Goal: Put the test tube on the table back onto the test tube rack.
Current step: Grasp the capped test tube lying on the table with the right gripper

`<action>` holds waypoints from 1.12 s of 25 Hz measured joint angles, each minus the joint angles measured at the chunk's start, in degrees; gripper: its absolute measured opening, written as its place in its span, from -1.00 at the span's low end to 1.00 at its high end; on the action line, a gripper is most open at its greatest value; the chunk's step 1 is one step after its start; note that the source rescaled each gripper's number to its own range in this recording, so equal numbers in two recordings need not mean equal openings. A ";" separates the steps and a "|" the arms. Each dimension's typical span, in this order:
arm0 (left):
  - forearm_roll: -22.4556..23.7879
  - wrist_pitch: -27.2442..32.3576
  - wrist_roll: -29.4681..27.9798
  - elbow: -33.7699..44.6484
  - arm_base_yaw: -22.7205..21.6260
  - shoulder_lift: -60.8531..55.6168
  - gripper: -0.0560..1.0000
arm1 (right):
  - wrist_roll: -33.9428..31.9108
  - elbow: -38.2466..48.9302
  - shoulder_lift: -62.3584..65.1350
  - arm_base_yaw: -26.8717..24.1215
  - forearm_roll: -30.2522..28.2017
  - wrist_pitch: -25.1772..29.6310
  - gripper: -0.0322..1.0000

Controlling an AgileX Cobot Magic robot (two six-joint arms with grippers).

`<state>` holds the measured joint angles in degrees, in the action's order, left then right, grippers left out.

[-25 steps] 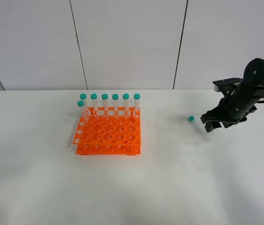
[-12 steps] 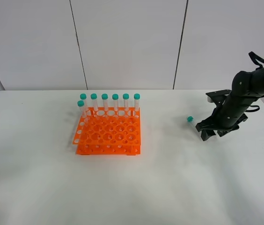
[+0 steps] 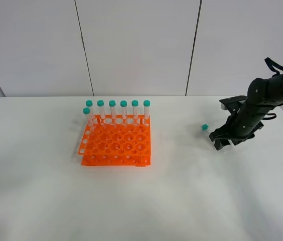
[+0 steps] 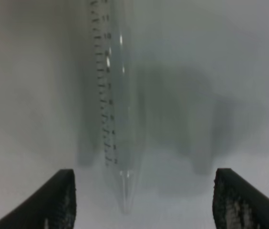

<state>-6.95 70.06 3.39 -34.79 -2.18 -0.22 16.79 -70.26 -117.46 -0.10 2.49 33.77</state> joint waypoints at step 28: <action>0.00 0.00 0.00 0.00 0.00 0.00 1.00 | -1.39 -4.70 -3.82 2.65 -1.02 3.97 0.92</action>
<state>-6.95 70.06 3.39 -34.79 -2.18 -0.22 15.41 -74.97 -121.28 2.55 1.48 37.74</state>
